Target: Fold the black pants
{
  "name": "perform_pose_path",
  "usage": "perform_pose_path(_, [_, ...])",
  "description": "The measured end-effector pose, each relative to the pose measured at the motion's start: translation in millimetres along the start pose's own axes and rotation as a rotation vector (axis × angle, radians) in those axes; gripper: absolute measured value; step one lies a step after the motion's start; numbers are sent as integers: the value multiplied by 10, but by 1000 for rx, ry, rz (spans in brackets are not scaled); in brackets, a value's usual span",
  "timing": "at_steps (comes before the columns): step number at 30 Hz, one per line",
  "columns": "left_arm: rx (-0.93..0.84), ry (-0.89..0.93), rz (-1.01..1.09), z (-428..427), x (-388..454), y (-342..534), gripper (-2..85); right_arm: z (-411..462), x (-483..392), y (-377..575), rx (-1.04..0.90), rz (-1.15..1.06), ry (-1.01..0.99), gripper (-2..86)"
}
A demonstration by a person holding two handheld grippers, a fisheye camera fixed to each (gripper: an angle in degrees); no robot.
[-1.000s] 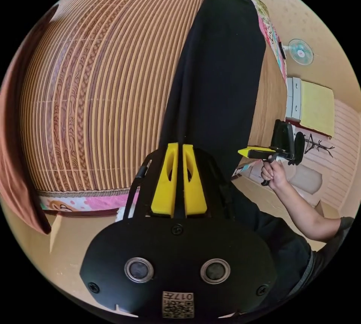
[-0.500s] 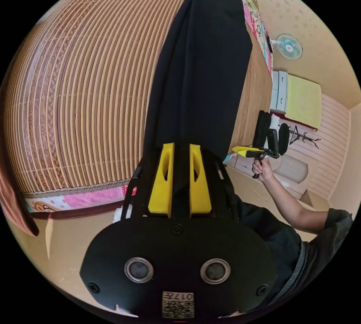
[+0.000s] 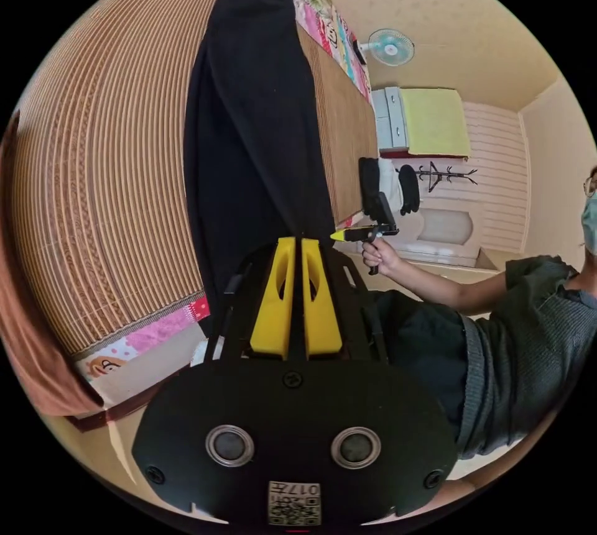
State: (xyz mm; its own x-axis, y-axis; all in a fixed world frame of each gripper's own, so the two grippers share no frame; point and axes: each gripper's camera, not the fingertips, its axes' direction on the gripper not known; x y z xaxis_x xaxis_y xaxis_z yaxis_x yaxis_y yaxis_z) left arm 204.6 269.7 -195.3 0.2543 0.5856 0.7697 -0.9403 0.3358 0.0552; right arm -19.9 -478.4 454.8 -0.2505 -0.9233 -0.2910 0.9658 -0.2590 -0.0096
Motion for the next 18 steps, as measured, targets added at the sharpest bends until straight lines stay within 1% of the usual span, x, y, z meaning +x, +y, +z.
perform_pose_path(2, [-22, -71, -38, 84, -50, 34, -4, 191, 83, -23, -2, 66, 95, 27])
perform_pose_path(4, [-53, -133, -172, 297, -263, 64, -2, 315, 221, -59, -37, 117, 180, 32])
perform_pose_path(5, [-61, -196, -294, 430, -431, 109, -1, 362, 302, -71, -81, 153, 219, 37])
perform_pose_path(6, [-54, -264, -429, 513, -583, 176, 1, 363, 320, -67, -95, 161, 217, 40])
perform_pose_path(7, [-42, -283, -486, 532, -640, 210, 3, 319, 295, -36, -96, 144, 189, 47])
perform_pose_path(8, [6, -254, -544, 537, -703, 264, 13, 238, 226, 17, -81, 107, 179, 59])
perform_pose_path(9, [69, -176, -534, 522, -710, 285, 29, 191, 193, 44, -72, 93, 182, 64])
perform_pose_path(11, [143, -105, -475, 488, -676, 247, 52, -28, 141, 104, -26, 69, 181, 80])
perform_pose_path(12, [175, -101, -425, 471, -646, 176, 60, -86, 152, 102, -11, 68, 167, 84])
perform_pose_path(14, [179, -90, -370, 486, -652, 11, 82, -323, 252, 25, 61, 70, 84, 98])
perform_pose_path(17, [164, -39, -311, 564, -762, -339, 124, -576, 357, -191, 146, 55, 45, 113])
perform_pose_path(18, [163, -51, -296, 587, -806, -472, 131, -606, 378, -251, 150, 57, 43, 116])
